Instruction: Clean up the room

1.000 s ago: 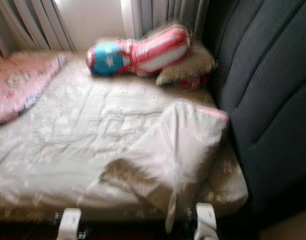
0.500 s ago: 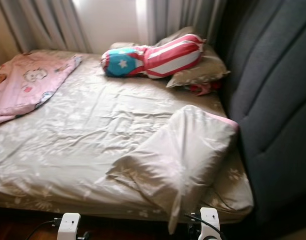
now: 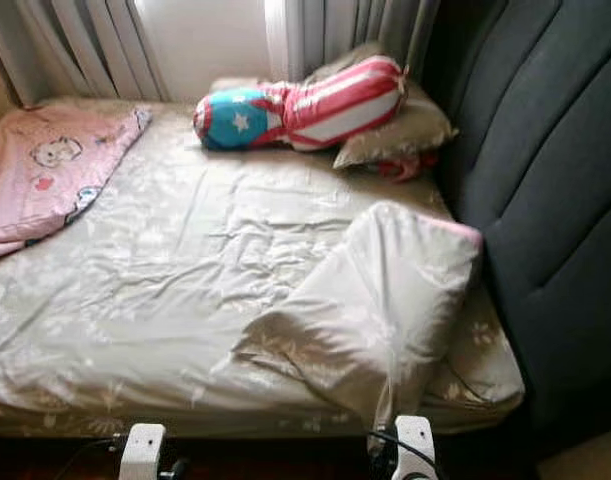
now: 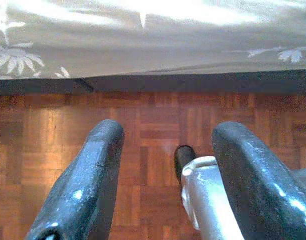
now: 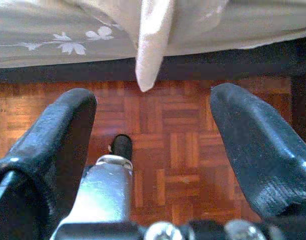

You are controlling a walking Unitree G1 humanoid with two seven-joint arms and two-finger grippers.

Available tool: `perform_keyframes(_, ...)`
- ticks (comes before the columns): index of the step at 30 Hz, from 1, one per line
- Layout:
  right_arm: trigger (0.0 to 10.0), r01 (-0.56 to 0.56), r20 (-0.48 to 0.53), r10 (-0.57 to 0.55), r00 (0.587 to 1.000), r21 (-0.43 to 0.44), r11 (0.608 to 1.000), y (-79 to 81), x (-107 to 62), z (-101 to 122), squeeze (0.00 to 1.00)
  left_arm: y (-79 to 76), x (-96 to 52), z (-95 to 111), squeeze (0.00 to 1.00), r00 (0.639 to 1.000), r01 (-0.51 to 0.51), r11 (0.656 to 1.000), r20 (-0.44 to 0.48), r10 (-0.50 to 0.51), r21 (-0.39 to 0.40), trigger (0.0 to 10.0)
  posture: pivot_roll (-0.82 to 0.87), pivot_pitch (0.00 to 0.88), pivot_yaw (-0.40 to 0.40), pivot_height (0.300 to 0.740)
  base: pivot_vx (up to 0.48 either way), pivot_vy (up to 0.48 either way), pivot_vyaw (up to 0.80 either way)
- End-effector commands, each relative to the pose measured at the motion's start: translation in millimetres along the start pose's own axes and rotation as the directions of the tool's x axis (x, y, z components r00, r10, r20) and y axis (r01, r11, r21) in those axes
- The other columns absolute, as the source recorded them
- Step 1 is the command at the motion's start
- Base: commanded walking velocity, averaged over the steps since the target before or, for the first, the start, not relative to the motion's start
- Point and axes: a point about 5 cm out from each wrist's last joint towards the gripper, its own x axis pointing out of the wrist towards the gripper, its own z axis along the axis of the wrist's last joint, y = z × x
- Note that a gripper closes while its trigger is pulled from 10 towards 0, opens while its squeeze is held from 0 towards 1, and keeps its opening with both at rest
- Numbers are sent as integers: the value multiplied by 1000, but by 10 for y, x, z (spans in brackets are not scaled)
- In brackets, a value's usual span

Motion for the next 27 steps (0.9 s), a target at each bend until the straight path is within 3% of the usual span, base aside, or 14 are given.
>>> perform_keyframes(1,10000,2,7,-2,1000,12,1000,-5,1,14,0,5,0,-2,0,1000,-1,1000,-3,1,-3,10000,39,17,-52,740,0,0,0)
perform_keyframes(8,10000,-1,11,0,1000,17,1000,-5,0,11,0,17,3,13,0,1000,9,1000,0,-9,-11,10000,39,17,-53,740,0,0,0)
perform_keyframes(27,10000,-5,5,5,1000,9,1000,-1,-3,-4,0,68,-17,-20,0,1000,5,1000,5,-5,-12,10000,41,0,-51,740,292,0,0)
